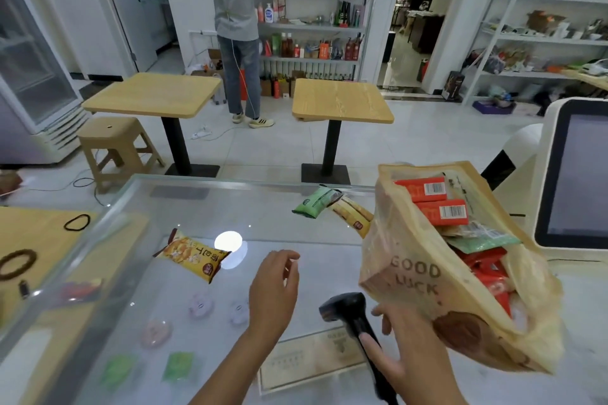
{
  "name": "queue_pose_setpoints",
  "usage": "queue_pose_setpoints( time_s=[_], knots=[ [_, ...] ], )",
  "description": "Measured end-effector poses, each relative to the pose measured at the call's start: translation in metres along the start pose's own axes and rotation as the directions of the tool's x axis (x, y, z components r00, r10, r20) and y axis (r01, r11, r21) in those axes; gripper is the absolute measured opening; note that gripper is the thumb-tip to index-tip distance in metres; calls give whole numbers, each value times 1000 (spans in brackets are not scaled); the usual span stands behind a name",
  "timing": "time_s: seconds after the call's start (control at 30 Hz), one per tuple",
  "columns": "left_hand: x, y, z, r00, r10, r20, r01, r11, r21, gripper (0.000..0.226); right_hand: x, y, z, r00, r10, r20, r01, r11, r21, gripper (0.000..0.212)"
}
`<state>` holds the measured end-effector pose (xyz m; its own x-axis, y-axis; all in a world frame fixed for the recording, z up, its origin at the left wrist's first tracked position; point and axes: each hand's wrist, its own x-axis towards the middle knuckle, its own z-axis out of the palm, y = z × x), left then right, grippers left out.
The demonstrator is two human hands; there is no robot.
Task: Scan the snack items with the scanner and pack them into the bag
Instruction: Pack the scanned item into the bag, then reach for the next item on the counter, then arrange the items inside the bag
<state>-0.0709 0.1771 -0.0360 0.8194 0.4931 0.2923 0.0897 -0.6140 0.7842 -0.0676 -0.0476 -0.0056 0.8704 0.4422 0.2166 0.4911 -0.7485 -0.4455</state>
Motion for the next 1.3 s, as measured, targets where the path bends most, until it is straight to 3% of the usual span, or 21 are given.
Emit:
queue_pose_setpoints(
  time_s=[0.03, 0.1, 0.17, 0.23, 0.3, 0.37, 0.47, 0.57, 0.63, 0.7, 0.8, 0.87, 0.97, 1.03, 1.17, 1.3],
  knots=[
    [-7, -13, -7, 998, 10, -58, -8, 999, 48, 15, -2, -4, 7, 969, 164, 183, -167, 986, 0, 35],
    [-18, -33, -22, 981, 81, -177, -54, 987, 152, 25, -2, -7, 18, 848, 329, 415, -381, 923, 47, 40],
    [-20, -48, -39, 948, 122, -295, -39, 961, 273, 34, 1, -10, 24, 767, 373, 522, -480, 874, 80, 31],
    [-12, -65, -55, 924, 73, -374, 83, 920, 384, 42, 3, -12, 26, 723, 408, 558, -582, 795, 174, 26],
    [-2, -84, -68, 941, -8, -338, 170, 876, 452, 52, 4, -13, 25, 677, 448, 584, -687, 668, 284, 25],
    [3, -102, -70, 985, -50, -168, 129, 855, 502, 56, 6, -17, 23, 633, 458, 624, -761, 519, 390, 24],
    [-5, -109, -61, 997, -61, 42, 31, 861, 507, 58, 10, -22, 21, 611, 450, 651, -785, 456, 420, 24],
    [-23, -89, -48, 999, 16, 47, -37, 870, 491, 57, 10, -23, 24, 613, 458, 644, -783, 463, 417, 27],
    [-35, -70, -39, 992, 43, 121, -104, 820, 563, 59, 10, -23, 26, 608, 463, 645, -787, 461, 411, 27],
    [-43, -55, -33, 984, 60, 167, -141, 833, 535, 55, 10, -22, 26, 609, 461, 645, -786, 454, 419, 26],
    [-39, -42, -40, 986, 146, 80, -166, 879, 447, 48, 9, -21, 27, 626, 450, 637, -772, 473, 425, 27],
    [-30, -57, -42, 983, 177, 49, -178, 853, 491, 54, 10, -20, 29, 647, 442, 622, -756, 480, 445, 28],
    [-27, -77, -44, 957, 170, 234, -278, 763, 583, 70, 14, -21, 31, 664, 431, 611, -745, 453, 490, 28],
    [-29, -76, -43, 951, 163, 261, -291, 756, 587, 71, 17, -22, 30, 646, 419, 638, -760, 423, 493, 28],
    [-18, -58, -42, 964, 200, 177, -267, 745, 611, 56, 19, -20, 31, 619, 412, 669, -783, 400, 477, 28],
    [-1, -39, -46, 977, 41, 211, -133, 887, 443, 31, 17, -18, 36, 628, 425, 652, -778, 385, 497, 36]
  ],
)
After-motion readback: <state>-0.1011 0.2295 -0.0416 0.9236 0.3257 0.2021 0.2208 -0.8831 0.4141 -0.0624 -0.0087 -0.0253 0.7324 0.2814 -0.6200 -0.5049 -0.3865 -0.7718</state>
